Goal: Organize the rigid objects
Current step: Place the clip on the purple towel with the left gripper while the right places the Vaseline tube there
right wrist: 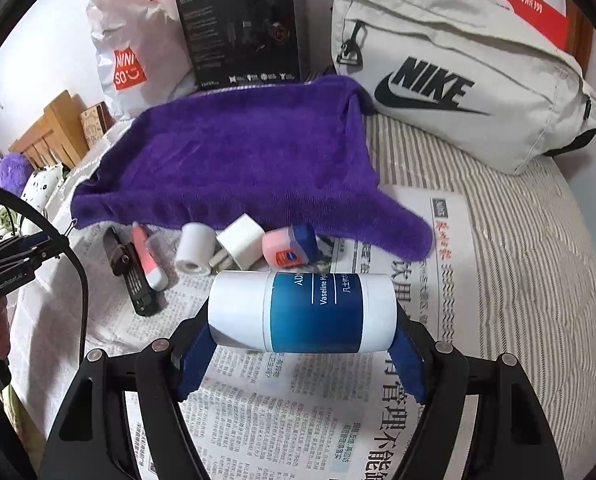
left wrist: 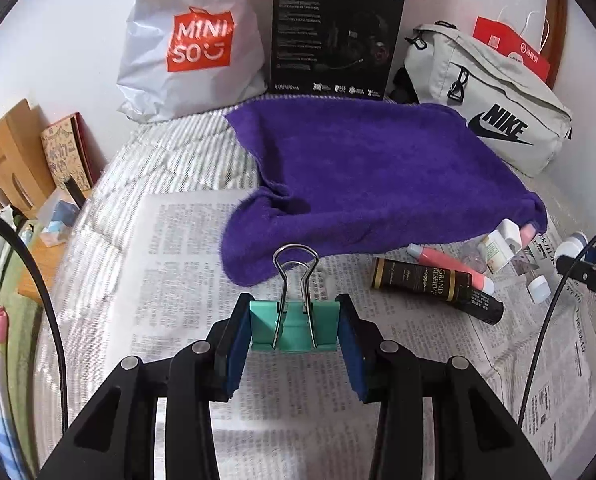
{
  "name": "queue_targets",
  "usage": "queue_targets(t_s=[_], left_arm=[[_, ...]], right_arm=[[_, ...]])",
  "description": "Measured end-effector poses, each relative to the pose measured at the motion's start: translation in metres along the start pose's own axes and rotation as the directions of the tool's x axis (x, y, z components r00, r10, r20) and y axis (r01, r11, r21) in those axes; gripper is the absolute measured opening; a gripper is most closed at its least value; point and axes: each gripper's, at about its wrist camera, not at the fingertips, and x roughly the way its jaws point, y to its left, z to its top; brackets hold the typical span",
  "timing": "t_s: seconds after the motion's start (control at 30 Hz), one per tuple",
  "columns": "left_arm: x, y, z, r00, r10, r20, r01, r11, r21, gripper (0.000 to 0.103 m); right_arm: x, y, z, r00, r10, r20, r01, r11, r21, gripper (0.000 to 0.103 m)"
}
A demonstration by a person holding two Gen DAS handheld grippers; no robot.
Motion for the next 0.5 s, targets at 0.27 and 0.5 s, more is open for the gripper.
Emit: queue_targets(t_s=[0.27, 0.5], left_arm=[[-0.021, 0.014, 0.018, 1.000, 0.018, 0.025, -0.018, 1.000, -0.011, 0.039], [-0.033, 0.014, 0.044, 0.998, 0.016, 0.055, -0.017, 1.000, 0.010, 0.039]], right_arm=[[-0.011, 0.000, 0.019, 1.000, -0.005, 0.028, 0.005, 1.000, 0.005, 0.076], [-0.020, -0.001, 0.041, 0.998, -0.013, 0.065, 0.012, 1.000, 0.005, 0.076]])
